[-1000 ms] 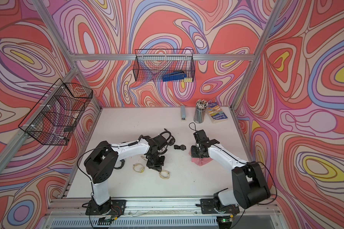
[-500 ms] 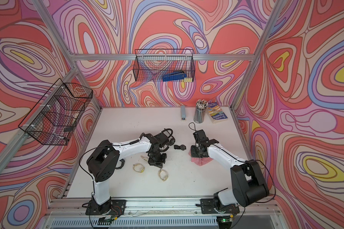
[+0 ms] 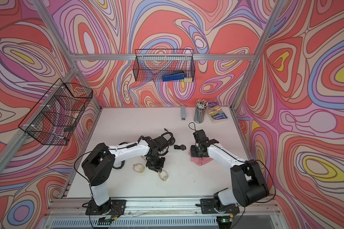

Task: Wipe the watch dial
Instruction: Pick up the watch at the center of the board.

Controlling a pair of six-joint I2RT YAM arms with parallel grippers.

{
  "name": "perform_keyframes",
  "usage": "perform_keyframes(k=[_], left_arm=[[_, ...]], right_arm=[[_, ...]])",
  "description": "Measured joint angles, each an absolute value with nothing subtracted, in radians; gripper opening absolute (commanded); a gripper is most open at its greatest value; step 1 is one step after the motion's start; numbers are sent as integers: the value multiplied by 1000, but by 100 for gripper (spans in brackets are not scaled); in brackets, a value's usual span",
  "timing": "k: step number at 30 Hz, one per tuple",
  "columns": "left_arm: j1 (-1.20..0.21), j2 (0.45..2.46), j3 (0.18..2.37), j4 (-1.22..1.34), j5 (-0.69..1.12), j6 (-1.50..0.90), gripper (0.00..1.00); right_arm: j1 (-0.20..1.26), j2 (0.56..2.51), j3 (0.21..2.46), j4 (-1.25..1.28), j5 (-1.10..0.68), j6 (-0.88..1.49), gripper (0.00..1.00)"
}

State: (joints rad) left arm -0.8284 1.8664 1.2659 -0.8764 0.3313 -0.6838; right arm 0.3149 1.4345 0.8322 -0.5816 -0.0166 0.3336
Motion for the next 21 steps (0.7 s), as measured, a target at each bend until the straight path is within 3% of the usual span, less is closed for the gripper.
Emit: perform_keyframes(k=[6,21], left_arm=[[-834,1866,1266,-875,332,-676,26],[-844,1929,1322,-905,301,-658,5]], right_arm=[[315,1434,832,-579,-17,334,0],[315,1435,832,-580,-15,331,0]])
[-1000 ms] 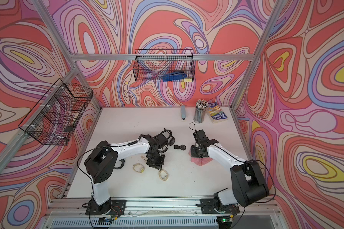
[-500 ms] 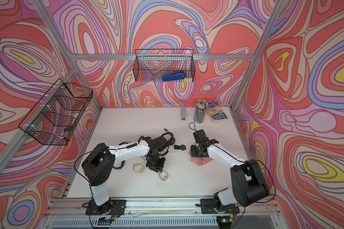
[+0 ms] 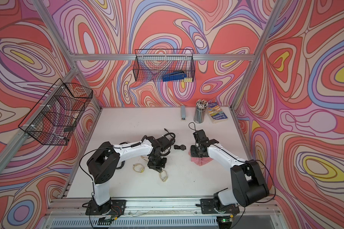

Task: Wipe the watch dial
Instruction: Pick up the watch at the center of the board.

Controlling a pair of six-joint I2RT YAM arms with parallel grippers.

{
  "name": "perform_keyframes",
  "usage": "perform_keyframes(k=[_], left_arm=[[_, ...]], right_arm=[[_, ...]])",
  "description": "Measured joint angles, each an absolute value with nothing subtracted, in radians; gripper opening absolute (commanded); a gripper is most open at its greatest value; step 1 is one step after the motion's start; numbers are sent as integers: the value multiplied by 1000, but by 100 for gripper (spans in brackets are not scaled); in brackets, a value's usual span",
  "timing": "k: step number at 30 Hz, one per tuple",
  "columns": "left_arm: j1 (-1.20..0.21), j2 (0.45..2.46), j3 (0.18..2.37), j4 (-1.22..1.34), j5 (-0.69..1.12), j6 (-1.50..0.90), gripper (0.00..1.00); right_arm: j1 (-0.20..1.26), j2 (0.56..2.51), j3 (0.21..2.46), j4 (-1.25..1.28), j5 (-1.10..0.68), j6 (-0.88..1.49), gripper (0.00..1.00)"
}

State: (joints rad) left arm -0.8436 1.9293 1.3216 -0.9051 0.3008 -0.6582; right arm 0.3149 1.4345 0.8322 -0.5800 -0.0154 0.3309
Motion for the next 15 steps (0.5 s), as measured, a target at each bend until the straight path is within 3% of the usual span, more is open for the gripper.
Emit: perform_keyframes(k=[15], left_arm=[[-767,1892,1283,-862,244,-693,0]], right_arm=[[315,1470,870,-598,-15,322,0]])
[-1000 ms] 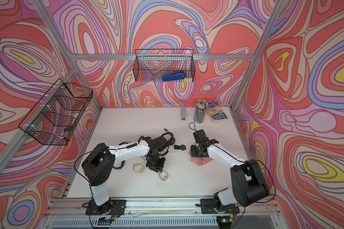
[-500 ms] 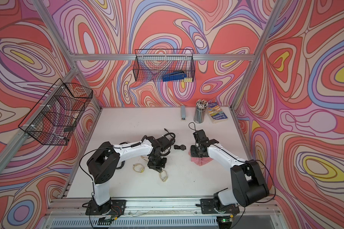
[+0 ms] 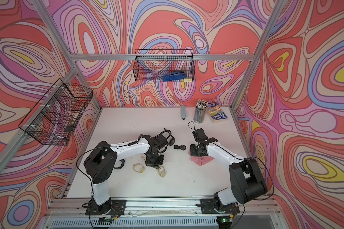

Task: Wipe the watch dial
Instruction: Pick up the watch at the center of the board.

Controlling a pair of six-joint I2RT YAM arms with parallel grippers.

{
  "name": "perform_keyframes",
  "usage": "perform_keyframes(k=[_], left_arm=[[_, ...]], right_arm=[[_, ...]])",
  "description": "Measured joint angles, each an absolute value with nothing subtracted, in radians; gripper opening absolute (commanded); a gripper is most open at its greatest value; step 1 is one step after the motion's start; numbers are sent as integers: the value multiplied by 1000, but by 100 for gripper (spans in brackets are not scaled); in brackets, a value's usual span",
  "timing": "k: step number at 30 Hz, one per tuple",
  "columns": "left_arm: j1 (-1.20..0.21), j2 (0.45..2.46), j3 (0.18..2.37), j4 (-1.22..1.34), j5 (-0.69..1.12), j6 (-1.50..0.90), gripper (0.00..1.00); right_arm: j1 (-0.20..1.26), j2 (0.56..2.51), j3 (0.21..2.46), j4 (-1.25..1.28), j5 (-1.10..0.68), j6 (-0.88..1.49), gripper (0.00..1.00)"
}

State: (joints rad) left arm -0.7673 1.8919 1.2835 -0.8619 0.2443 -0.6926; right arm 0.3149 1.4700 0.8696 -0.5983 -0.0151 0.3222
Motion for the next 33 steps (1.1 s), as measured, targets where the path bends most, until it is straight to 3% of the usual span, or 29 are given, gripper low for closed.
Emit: perform_keyframes(k=[7,11,16,33], left_arm=[[-727,1836,1277,-839,199,-712,0],[-727,1830,1277,-833,190,-723,19],[-727,1829,1275,-845,181,-756,32],[-760,1822,1420,-931,213,-1070,35]], right_arm=[[315,1485,872,-598,-15,319,0],[315,1490,872,-598,-15,319,0],[315,1490,871,-596,-15,319,0],[315,1472,849,-561,-19,319,0]])
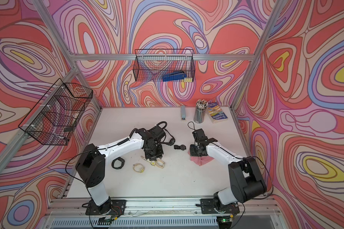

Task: Wipe the watch dial
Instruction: Pick up the watch at the center of the board.

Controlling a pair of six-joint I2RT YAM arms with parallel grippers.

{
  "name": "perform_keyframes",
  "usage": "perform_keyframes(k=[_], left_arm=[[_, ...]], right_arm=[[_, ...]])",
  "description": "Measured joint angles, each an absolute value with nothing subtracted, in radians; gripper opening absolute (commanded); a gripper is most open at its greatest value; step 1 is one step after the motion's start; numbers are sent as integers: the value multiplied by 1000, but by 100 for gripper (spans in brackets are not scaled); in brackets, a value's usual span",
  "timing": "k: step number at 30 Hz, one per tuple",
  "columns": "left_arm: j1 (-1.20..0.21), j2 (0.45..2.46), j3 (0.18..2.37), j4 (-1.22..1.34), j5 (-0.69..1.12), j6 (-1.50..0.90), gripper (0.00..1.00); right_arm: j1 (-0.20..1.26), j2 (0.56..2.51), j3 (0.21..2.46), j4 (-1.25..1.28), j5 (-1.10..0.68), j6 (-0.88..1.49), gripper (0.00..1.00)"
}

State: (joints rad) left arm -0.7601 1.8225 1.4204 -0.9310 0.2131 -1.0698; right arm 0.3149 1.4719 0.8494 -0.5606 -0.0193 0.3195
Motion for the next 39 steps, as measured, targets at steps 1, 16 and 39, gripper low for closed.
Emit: perform_keyframes(k=[1,16,39], left_arm=[[-762,1841,1439,-940,219,-1091,35],[-764,1993,1512,-1004,234,-1295,36],[-765,2110,1610,-1026,233,-1362,39]], right_arm=[[315,1467,845,-557,-20,319,0],[315,1423,811,-518,-41,292,0],[315,1423,810,-508,-73,244,0]])
